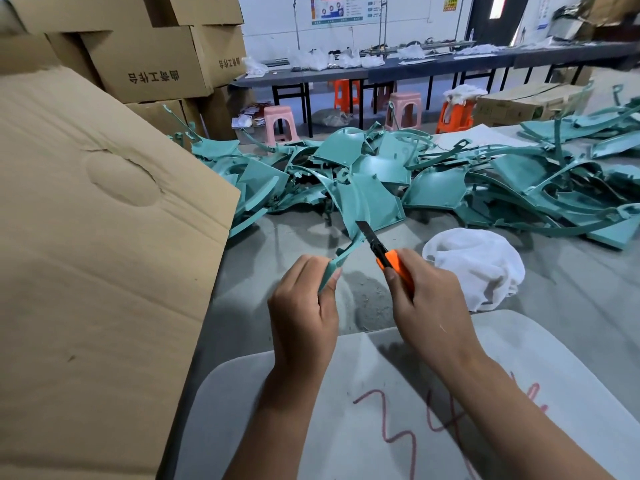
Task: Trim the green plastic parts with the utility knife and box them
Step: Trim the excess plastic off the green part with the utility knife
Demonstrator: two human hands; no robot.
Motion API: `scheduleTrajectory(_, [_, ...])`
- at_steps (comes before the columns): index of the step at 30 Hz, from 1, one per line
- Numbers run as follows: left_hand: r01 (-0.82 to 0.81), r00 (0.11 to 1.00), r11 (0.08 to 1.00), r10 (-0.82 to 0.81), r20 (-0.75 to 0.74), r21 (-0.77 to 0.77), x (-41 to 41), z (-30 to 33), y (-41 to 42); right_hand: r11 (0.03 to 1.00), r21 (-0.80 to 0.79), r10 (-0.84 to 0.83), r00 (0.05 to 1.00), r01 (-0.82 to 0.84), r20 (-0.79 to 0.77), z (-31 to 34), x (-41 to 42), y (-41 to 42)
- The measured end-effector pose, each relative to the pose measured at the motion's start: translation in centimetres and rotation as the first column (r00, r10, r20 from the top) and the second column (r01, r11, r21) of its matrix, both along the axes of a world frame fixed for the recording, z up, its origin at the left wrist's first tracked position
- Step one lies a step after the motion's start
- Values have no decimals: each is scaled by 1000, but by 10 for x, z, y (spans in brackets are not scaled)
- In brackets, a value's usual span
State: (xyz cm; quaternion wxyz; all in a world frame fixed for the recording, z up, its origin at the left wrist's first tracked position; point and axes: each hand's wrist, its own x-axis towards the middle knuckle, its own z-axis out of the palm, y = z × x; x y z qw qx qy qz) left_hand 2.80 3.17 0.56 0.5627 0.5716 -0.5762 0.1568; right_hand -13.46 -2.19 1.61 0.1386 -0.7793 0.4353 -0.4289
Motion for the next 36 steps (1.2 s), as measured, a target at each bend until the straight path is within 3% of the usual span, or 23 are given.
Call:
scheduleTrajectory(5, [25, 1000, 999, -25, -1, 30, 1, -2, -1, 981, -75, 178, 984, -180, -30, 9, 1, 14])
scheduleTrajectory(9, [20, 1000, 999, -20, -2, 26, 1, -2, -1, 932, -87, 359, 931, -352, 73, 13, 0, 21])
scheduleTrajectory(12, [33, 999, 999, -32, -16, 19, -3, -1, -1, 986, -73, 158, 975, -148, 159, 8, -2, 12])
scheduleTrajectory(16, [44, 997, 999, -44, -59, -1, -10, 3, 2, 998, 34, -47, 995, 44, 93, 2, -3, -2])
scheduleTrajectory(20, [27, 994, 1000, -27, -110, -8, -13, 3, 3, 999, -23, 31, 997, -29, 70, 1, 4, 8])
scheduleTrajectory(24, [0, 988, 1000, 3, -155, 20, -4, -2, 0, 942, -97, 325, 945, -321, 32, 11, 6, 23])
scheduleTrajectory(26, [19, 989, 999, -14, -147, 32, -4, -2, 0, 914, -129, 393, 918, -385, 52, 13, 7, 26])
scheduleTrajectory(29, [22, 993, 1000, -20, -118, 14, -8, 1, 1, 980, -130, 171, 974, -152, 149, 10, 6, 19])
scheduleTrajectory(32, [16, 994, 1000, -15, -105, 14, -11, 0, 1, 999, 36, -34, 997, 32, 66, 3, 3, 6])
scheduleTrajectory(36, [3, 996, 1000, -3, -93, 3, -9, 0, 0, 991, -29, 132, 989, -131, 65, 4, 4, 14])
